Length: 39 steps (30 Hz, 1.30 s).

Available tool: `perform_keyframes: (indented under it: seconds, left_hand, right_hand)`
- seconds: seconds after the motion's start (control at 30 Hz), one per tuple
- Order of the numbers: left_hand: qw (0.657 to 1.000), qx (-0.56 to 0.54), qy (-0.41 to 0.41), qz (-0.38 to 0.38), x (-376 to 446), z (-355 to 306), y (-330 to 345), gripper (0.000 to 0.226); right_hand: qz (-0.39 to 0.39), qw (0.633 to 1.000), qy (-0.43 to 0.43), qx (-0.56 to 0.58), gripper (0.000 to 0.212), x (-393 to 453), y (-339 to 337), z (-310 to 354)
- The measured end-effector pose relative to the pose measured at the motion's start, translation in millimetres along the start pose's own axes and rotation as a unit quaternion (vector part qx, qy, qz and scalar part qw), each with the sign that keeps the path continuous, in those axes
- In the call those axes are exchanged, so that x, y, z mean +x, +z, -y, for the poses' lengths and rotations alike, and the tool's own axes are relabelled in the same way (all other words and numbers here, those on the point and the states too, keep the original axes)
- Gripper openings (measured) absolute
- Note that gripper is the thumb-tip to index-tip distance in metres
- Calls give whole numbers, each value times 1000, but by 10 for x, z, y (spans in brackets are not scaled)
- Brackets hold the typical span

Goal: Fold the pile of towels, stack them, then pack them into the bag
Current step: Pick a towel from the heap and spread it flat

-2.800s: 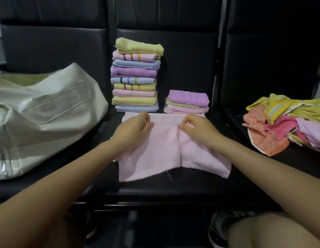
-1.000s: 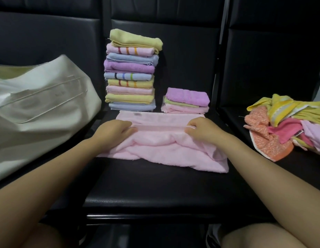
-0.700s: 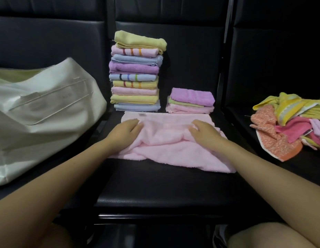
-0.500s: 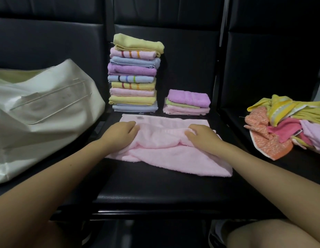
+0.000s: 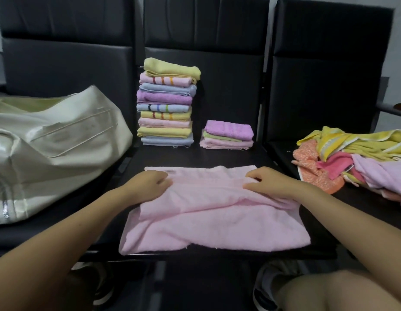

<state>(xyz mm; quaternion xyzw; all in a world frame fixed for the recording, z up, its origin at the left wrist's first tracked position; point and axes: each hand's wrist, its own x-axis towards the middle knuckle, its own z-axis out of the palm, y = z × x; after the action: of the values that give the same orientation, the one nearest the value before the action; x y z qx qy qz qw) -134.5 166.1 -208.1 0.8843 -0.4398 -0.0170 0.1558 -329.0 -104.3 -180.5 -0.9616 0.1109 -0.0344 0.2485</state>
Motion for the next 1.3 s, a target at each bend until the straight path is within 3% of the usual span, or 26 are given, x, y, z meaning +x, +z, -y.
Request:
perform_keyframes:
  seconds: [0.17,0.3,0.37,0.53,0.67,0.73,0.8,0.9,1.03,1.17,1.3]
  left_hand:
    - [998,-64,-16,-24,6,88,-44,40]
    - [998,-57,-23,-12,53,127,-24,41]
    - [999,-38,-24,28,106,139,-6,39]
    - [996,-13,-38,82,252,124,-21,38]
    - [993,-43,-47,101,351,152,-82,37]
    - [989,-115,-70,57,423,206,-121,36]
    - [977,-193,-88,-33,511,252,-178,37]
    - [973,-151,-101,-142,627,288,-198,37]
    - [988,-5,-128,-91,632,442,53,22]
    - [988,13,-131,-78,612,475,92,24]
    - [988,-36,-144,-43,634,458,25,19]
  right_hand:
    - [-33,994,56,93,33,-12,-130,-98]
    - [-171,926,96,321,12,76,-252,-45]
    - [-230,904,109,342,17,214,-264,-30]
    - [-272,916,133,262,14,624,-63,-97]
    - [-223,960,144,92,9,844,183,-298]
    - [-205,967,149,29,9,905,263,-373]
    - [-209,967,147,12,9,935,285,-399]
    - [-208,969,133,-14,12,952,284,-439]
    - [-201,970,129,-46,20,949,276,-490]
    - [-189,965,151,-99,22,934,278,-454]
    - [-150,973,164,-52,11,891,228,-435]
